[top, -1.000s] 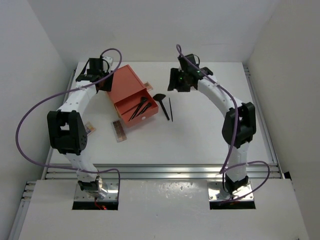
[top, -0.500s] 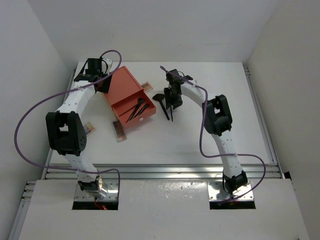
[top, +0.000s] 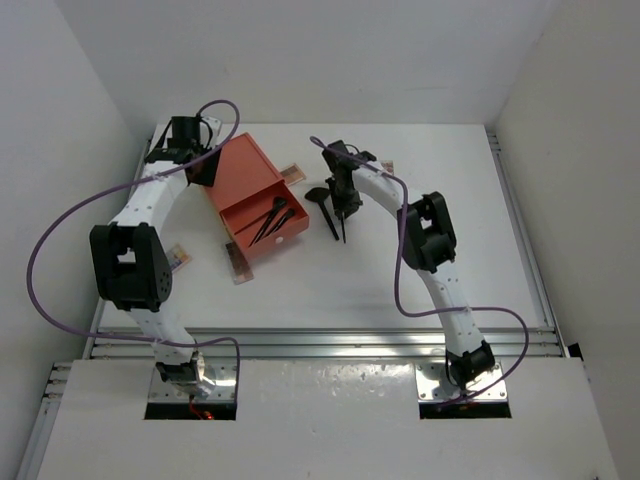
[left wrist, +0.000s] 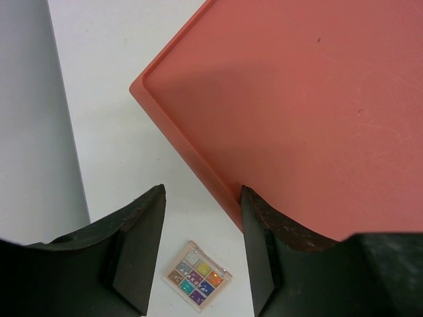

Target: Organize the makeup

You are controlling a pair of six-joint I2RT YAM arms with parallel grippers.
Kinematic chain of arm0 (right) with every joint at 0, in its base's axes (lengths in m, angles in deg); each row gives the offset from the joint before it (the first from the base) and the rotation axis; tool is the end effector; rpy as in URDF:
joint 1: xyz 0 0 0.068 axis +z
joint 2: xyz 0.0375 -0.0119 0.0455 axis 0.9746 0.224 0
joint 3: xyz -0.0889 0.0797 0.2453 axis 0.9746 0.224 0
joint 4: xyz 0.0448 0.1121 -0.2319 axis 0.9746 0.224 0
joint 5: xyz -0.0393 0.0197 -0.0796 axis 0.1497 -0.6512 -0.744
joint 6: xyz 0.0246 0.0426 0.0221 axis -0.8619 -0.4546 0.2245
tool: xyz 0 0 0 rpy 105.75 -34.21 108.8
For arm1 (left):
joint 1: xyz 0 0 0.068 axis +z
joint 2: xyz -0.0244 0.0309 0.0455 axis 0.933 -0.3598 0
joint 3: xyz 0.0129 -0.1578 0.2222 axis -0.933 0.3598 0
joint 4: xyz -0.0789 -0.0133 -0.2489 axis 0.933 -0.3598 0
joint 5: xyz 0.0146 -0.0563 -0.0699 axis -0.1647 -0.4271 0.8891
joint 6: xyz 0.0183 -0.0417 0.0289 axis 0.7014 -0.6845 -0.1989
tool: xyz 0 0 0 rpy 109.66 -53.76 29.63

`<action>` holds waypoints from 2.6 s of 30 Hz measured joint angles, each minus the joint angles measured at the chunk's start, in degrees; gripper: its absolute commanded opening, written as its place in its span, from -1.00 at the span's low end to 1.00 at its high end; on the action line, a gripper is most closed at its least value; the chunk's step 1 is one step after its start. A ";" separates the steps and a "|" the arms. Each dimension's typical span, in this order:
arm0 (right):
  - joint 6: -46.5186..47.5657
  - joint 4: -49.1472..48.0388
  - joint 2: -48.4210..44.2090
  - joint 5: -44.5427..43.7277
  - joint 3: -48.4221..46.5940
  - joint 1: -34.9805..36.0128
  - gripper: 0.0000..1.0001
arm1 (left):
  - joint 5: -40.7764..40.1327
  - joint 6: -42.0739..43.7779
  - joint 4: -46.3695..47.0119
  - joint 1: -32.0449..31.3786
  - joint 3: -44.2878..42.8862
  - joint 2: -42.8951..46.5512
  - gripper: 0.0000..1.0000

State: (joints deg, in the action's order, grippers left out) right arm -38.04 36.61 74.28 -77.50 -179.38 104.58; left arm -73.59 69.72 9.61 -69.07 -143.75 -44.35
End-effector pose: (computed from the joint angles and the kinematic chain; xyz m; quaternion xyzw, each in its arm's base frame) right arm 0.4611 0.2352 0.1360 -0.0234 0.9820 0.0209 0.1860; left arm 0.4045 0.0047 0.2970 0.0511 0.9157 0.1089 0.3833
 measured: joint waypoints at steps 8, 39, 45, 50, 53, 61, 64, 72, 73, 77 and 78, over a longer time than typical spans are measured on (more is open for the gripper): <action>0.04 1.31 -0.20 -1.73 0.24 0.46 -0.99 | 0.92 -0.61 -0.92 2.03 -0.35 -0.02 0.08; -31.78 -33.48 -41.35 -3.50 35.47 6.58 -0.99 | 7.19 -8.22 -3.15 3.21 -1.81 -0.63 0.08; -45.31 -40.89 -37.16 -9.92 37.68 16.57 -0.99 | 9.75 -11.52 -1.55 3.21 -0.83 -0.63 0.08; -53.70 -41.83 -31.04 -13.40 32.15 21.66 -0.99 | 10.40 -12.50 0.52 3.37 0.13 -0.50 0.08; -57.22 -40.22 -28.87 -14.49 30.29 22.47 -0.99 | 10.62 -12.68 1.07 3.37 0.37 -0.44 0.08; -59.04 -35.32 -25.20 -16.92 27.12 23.12 -0.18 | 11.08 -12.85 2.32 3.39 1.20 -0.07 0.08; -58.12 -35.15 -23.43 -15.43 25.03 23.23 0.05 | 11.13 -12.87 2.62 3.39 1.51 0.11 0.08; -42.66 -33.73 -21.40 -10.99 15.76 23.47 0.19 | 11.13 -12.68 2.78 3.39 1.75 0.33 0.08; -39.67 -33.64 -21.99 -10.64 15.28 23.50 0.23 | 11.15 -12.66 2.78 3.39 1.77 0.33 0.08; -25.68 -29.27 -24.68 -7.63 12.46 22.56 0.33 | 11.13 -12.63 2.78 3.39 1.77 0.33 0.08; -22.97 -27.43 -25.20 -6.51 11.45 21.86 0.33 | 11.10 -12.63 2.80 3.39 1.77 0.33 0.08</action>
State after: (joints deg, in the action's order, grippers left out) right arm -61.01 9.18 49.08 -84.01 -167.93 126.44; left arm -62.49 57.09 12.40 -65.69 -141.98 -44.02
